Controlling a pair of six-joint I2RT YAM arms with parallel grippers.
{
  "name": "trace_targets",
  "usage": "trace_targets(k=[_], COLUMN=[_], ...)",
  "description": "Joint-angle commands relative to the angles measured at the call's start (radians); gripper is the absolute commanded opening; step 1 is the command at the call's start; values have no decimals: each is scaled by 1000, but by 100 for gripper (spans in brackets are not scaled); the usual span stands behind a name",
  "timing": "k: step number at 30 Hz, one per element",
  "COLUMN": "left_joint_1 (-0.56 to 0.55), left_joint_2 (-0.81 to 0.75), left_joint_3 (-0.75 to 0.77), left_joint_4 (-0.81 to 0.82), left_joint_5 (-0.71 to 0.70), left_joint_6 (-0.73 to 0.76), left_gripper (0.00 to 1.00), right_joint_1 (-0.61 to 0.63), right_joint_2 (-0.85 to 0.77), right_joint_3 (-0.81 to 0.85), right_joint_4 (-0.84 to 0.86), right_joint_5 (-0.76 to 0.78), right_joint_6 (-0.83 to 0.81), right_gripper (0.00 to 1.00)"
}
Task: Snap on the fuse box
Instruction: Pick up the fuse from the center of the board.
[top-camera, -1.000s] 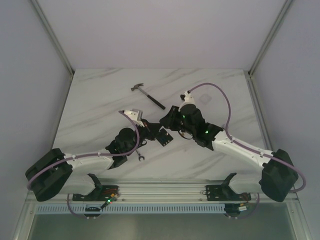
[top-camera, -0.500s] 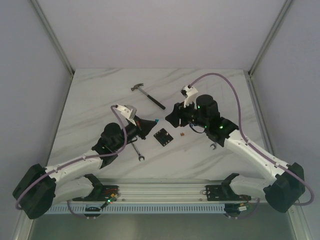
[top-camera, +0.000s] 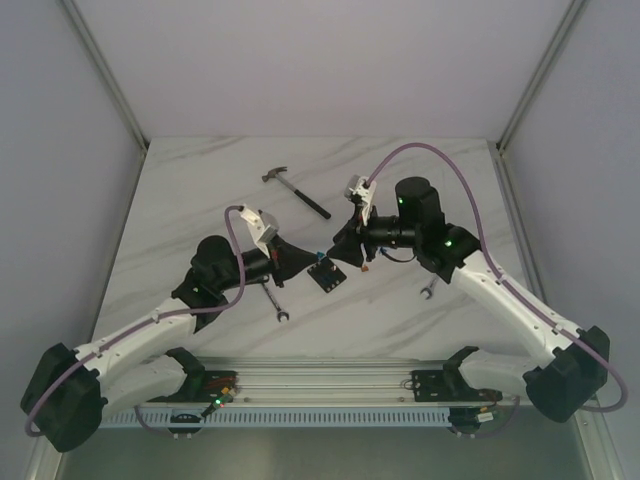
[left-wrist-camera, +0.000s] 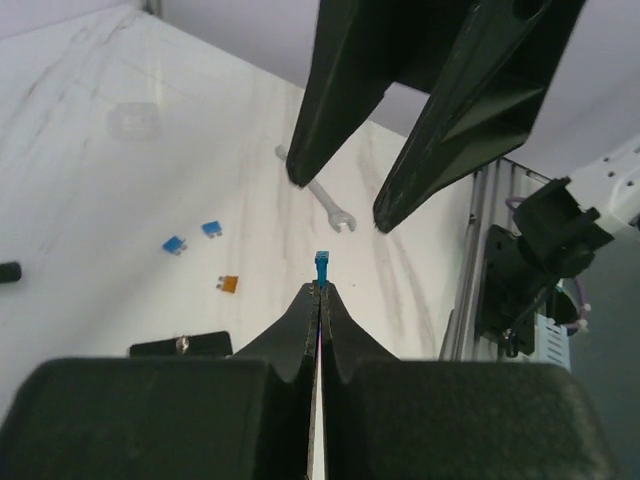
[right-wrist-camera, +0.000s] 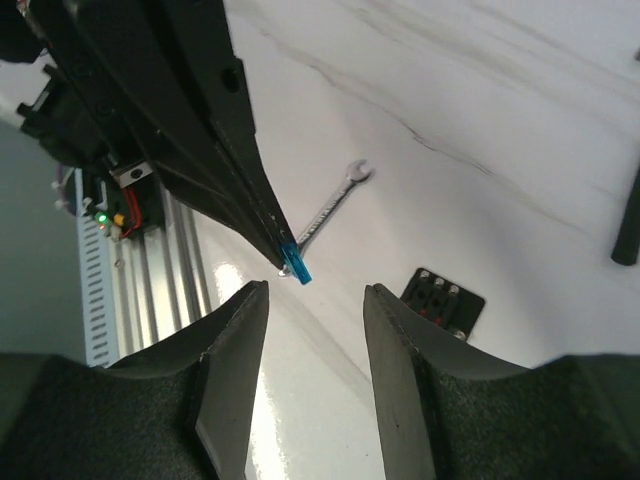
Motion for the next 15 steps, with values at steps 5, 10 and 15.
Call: trace_targets(k=[5, 10, 15], left_joint_1=[4, 4, 3], left_joint_2=[12, 25, 42], left_joint_3=[77, 90, 94], left_joint_4=[12, 15, 32], left_joint_5=[191, 224, 244], left_joint_6=[23, 24, 15], left_gripper=[4, 4, 4], right_joint_1=[-3, -3, -3], right_joint_2=[36, 35, 38], right_joint_3=[62, 67, 73], right_joint_4=[-61, -68, -74], right_joint_5=[-222, -249, -257], right_joint_6=[-110, -125, -133], right_gripper=[43, 39, 34])
